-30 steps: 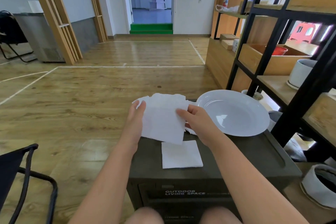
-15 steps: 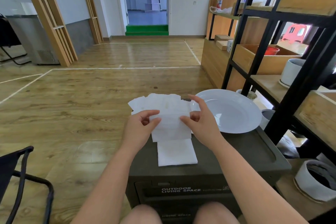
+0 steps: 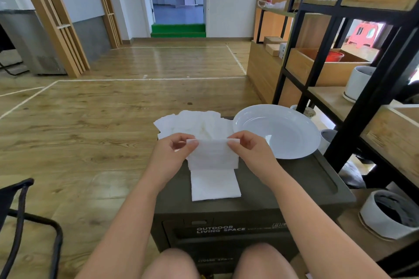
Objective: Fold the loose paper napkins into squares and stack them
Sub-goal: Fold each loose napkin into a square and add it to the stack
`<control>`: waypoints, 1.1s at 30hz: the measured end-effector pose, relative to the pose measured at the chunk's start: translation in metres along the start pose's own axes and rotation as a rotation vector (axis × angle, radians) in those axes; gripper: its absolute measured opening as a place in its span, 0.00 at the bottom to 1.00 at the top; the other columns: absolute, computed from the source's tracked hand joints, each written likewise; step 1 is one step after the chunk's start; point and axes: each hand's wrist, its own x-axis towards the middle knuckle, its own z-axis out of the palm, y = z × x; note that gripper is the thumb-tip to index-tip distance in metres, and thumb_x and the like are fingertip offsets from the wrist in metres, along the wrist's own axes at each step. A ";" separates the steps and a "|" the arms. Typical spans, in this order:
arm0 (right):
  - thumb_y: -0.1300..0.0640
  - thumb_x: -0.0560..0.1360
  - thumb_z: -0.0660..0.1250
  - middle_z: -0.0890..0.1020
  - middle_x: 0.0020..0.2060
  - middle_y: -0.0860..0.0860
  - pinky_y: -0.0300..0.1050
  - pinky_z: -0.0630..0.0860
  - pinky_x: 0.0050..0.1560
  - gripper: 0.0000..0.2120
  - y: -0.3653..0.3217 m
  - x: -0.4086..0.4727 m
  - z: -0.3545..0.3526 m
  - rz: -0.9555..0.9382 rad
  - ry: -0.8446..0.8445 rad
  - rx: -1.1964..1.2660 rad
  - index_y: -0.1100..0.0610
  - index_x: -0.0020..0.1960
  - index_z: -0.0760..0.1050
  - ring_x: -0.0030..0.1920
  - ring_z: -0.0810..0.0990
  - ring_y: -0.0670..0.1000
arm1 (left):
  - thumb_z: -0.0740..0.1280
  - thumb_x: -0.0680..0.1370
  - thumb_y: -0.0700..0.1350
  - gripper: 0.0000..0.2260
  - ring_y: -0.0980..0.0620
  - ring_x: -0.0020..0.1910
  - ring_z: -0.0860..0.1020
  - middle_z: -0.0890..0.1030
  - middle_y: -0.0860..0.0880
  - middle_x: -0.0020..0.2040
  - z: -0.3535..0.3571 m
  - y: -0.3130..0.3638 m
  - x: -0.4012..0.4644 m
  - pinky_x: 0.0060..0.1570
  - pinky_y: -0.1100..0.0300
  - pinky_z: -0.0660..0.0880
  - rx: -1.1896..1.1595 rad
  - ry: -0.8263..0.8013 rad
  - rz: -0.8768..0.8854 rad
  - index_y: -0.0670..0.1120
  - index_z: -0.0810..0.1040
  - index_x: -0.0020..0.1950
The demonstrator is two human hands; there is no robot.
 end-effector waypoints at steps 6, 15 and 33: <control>0.49 0.76 0.66 0.81 0.47 0.46 0.40 0.75 0.47 0.05 0.025 0.002 0.017 0.241 0.087 0.034 0.49 0.48 0.77 0.49 0.79 0.47 | 0.69 0.76 0.49 0.04 0.61 0.35 0.81 0.84 0.57 0.37 0.017 -0.023 -0.004 0.34 0.69 0.74 0.010 -0.024 -0.220 0.52 0.83 0.45; 0.52 0.76 0.63 0.77 0.35 0.50 0.40 0.67 0.35 0.12 0.056 -0.002 0.036 0.290 0.167 -0.239 0.59 0.40 0.76 0.36 0.72 0.47 | 0.65 0.78 0.52 0.16 0.54 0.31 0.72 0.74 0.48 0.34 0.031 -0.049 -0.011 0.34 0.61 0.70 0.072 -0.026 -0.428 0.39 0.77 0.42; 0.51 0.77 0.63 0.74 0.32 0.44 0.35 0.67 0.31 0.06 0.059 -0.014 0.040 0.173 0.175 -0.655 0.54 0.49 0.74 0.33 0.71 0.43 | 0.67 0.77 0.51 0.10 0.55 0.42 0.74 0.76 0.53 0.43 0.038 -0.051 -0.021 0.44 0.61 0.69 0.557 0.134 -0.241 0.46 0.78 0.52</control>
